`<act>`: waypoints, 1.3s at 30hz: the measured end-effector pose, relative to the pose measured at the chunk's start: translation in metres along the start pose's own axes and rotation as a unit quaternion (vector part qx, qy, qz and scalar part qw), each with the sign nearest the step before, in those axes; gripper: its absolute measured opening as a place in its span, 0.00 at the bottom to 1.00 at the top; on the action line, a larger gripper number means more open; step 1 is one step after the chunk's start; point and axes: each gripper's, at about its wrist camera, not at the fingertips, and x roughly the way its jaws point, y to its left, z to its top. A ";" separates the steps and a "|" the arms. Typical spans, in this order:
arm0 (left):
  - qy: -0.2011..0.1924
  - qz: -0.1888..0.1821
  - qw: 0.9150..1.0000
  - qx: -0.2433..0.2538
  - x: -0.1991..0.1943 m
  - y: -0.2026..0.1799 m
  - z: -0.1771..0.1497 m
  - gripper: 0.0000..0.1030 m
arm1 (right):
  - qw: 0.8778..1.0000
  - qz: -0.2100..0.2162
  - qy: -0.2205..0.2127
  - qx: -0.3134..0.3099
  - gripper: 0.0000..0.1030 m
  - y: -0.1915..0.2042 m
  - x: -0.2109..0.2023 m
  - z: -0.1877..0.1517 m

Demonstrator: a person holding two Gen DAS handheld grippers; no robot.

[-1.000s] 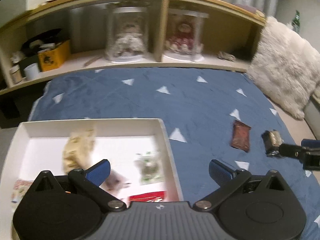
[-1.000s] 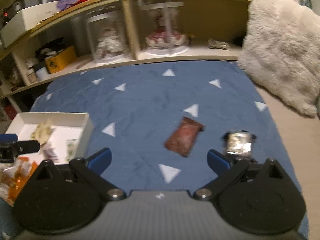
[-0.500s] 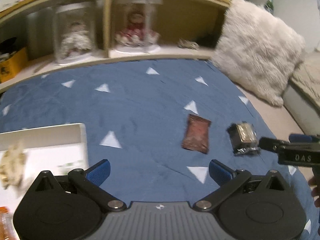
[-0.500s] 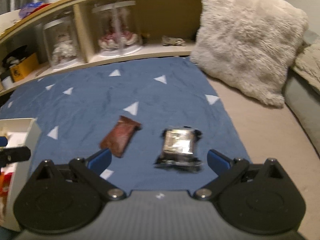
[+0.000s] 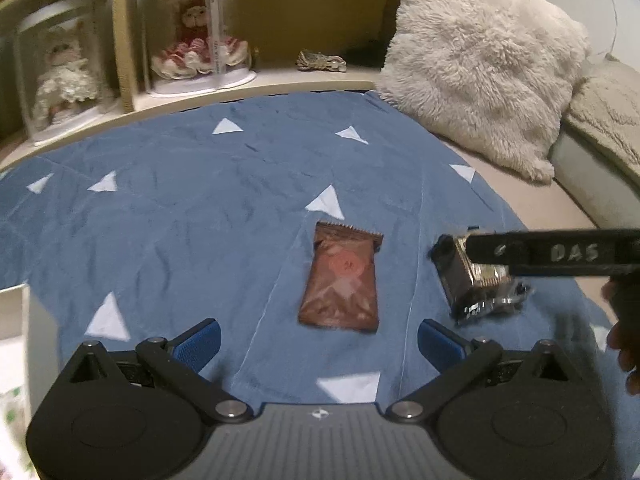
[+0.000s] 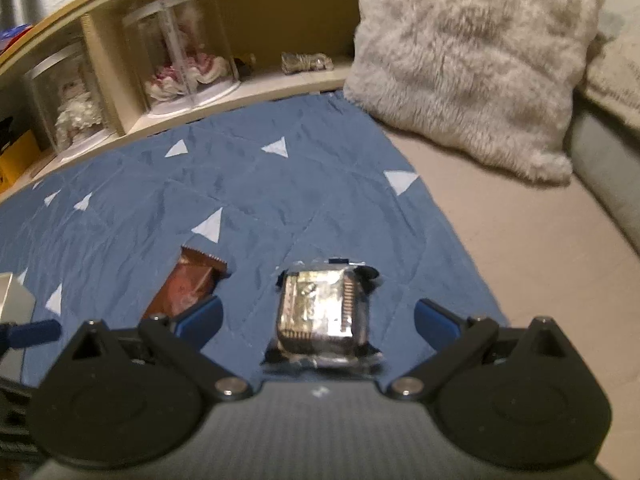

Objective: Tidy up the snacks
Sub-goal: 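Move both tools back toward the brown packet and square cake, then grasp the brown chocolate packet with the left tool while the right tool grasps the clear-wrapped square cake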

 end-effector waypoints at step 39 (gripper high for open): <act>0.032 0.011 0.999 0.038 0.048 -0.016 0.030 0.43 | 0.996 0.041 0.082 0.021 0.58 -0.019 0.039 0.006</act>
